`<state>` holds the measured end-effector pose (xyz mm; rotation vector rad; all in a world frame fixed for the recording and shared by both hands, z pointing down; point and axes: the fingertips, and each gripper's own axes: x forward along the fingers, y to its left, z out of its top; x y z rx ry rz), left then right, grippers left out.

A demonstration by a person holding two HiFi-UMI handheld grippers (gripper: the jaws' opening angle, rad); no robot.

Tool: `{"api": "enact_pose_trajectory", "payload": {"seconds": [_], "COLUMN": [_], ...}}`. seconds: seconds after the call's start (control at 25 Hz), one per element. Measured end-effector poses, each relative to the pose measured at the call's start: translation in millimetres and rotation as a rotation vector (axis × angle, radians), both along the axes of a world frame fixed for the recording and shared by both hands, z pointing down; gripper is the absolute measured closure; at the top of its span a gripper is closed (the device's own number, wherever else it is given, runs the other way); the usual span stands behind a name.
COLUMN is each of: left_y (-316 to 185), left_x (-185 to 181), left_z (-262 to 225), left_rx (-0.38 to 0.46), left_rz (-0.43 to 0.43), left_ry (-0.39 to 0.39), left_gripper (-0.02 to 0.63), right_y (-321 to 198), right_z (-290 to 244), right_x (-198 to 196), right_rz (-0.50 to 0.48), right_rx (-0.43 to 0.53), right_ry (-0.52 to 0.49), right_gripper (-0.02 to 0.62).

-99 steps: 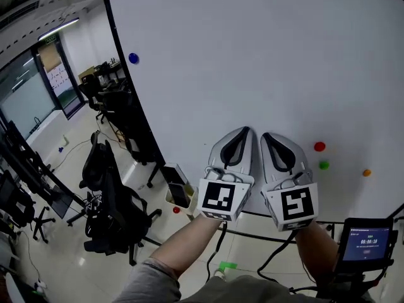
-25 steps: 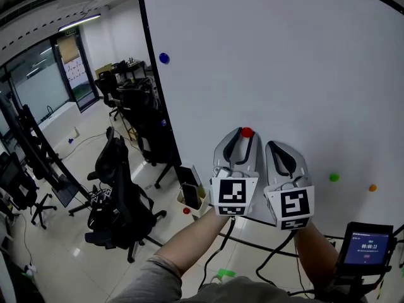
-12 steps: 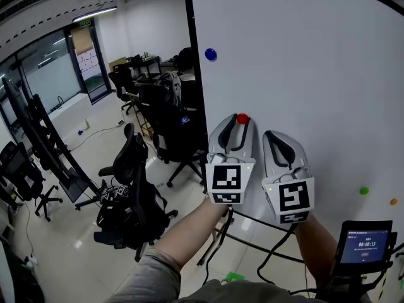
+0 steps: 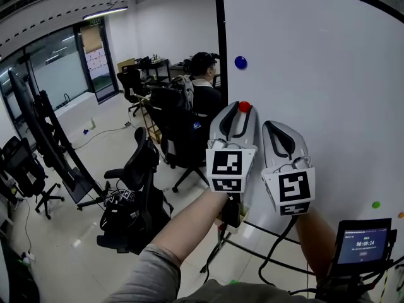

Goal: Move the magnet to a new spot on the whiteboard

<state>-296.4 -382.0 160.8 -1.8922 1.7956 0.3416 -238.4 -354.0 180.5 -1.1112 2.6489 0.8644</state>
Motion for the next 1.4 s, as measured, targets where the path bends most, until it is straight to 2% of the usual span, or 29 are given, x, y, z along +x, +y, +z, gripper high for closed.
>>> {"api": "enact_pose_trajectory", "payload": {"seconds": [0.2, 0.52, 0.96, 1.4], "left_y": [-6, -8, -5, -2], "left_x": [-13, -14, -11, -13], "left_z": [-13, -25, -25, -19], "left_rx": [0.018, 0.032, 0.021, 0.024], "left_rz": [-0.001, 0.027, 0.141, 0.111], "left_ry": [-0.007, 0.013, 0.071, 0.069], "left_gripper": [0.488, 0.488, 0.489, 0.486], "right_y": [-5, -2, 4, 4], "right_z": [-4, -12, -15, -11], "right_x": [-17, -20, -21, -21], "right_rz": [-0.011, -0.012, -0.024, -0.027], "right_rx": [0.011, 0.018, 0.022, 0.018], "right_ry": [-0.004, -0.007, -0.014, -0.005], "right_gripper": [0.591, 0.591, 0.591, 0.591]}}
